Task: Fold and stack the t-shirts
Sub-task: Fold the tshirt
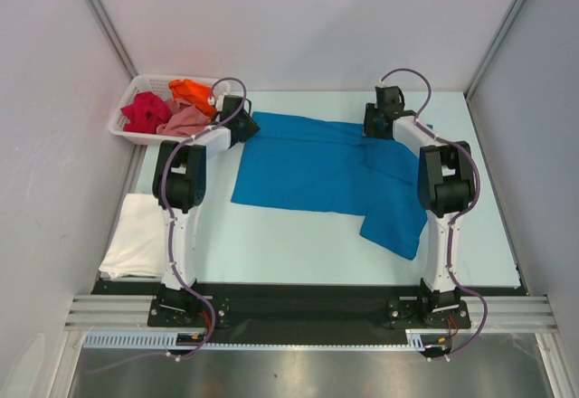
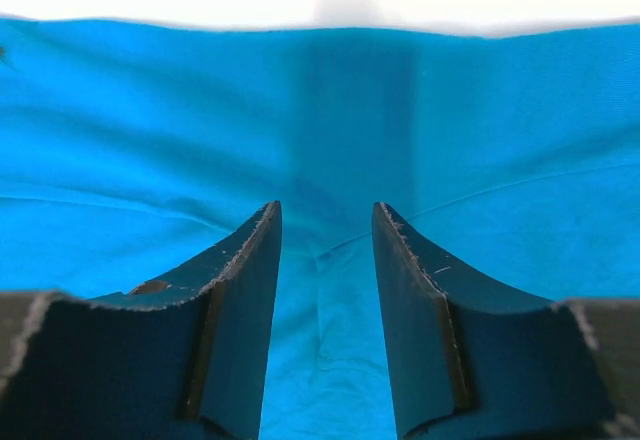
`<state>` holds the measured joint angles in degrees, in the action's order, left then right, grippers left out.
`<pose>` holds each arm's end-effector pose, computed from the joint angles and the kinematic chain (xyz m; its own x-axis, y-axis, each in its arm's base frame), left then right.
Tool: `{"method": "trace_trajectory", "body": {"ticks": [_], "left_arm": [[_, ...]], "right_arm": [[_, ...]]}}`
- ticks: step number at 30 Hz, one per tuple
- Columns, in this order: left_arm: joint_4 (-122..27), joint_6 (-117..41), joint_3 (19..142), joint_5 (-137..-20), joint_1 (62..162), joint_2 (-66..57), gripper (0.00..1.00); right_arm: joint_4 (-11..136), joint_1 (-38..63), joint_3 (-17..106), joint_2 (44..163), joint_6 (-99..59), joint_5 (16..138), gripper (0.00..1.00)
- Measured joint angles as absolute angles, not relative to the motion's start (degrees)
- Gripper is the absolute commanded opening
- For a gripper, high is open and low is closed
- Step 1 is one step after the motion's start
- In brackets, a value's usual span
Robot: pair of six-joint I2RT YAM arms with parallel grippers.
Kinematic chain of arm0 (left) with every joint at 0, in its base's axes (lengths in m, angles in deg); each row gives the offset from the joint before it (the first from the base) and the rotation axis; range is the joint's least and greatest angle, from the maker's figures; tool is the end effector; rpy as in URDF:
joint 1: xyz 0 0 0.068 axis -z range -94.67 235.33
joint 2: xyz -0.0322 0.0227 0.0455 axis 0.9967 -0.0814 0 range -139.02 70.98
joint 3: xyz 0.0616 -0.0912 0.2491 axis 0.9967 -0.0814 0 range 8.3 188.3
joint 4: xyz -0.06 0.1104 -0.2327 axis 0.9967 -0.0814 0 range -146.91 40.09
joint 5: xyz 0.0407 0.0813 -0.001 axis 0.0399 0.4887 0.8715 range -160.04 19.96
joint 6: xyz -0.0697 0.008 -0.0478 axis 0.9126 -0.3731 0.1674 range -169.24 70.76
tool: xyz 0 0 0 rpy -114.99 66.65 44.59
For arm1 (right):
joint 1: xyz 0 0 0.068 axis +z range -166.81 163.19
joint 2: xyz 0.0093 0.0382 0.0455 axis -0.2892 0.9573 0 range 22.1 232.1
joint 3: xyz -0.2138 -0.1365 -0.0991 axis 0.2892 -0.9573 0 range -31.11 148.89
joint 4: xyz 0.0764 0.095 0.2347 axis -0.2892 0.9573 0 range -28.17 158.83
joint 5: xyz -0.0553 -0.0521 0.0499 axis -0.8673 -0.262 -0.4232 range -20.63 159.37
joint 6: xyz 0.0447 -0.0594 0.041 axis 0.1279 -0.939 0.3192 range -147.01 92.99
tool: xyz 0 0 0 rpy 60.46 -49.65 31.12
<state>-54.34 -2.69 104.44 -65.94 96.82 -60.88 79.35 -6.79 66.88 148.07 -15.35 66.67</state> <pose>0.5359 -0.1035 0.1179 -0.5399 -0.6292 -0.5591 -0.3587 0.7729 -0.5234 0.5187 0.0881 0.1573 -0.7165 0.0784 -0.6932 0.0036 0.9941 0.1087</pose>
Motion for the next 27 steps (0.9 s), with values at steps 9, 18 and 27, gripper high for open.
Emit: {"method": "trace_trajectory", "body": {"ticks": [9,18,27], "left_arm": [[-50.4,-0.6,100.9,-65.9,96.7,-59.7,0.42],[-47.6,0.3,97.0,-66.0,96.7,-57.8,0.46],[-47.5,0.2,97.0,-66.7,96.6,-57.8,0.45]], "right_arm": [[79.0,-7.2,64.8,148.1,-15.3,66.7,0.47],[78.1,-8.1,60.9,147.3,-15.1,66.9,0.45],[77.8,-7.8,57.5,144.5,-15.1,66.2,0.57]]}}
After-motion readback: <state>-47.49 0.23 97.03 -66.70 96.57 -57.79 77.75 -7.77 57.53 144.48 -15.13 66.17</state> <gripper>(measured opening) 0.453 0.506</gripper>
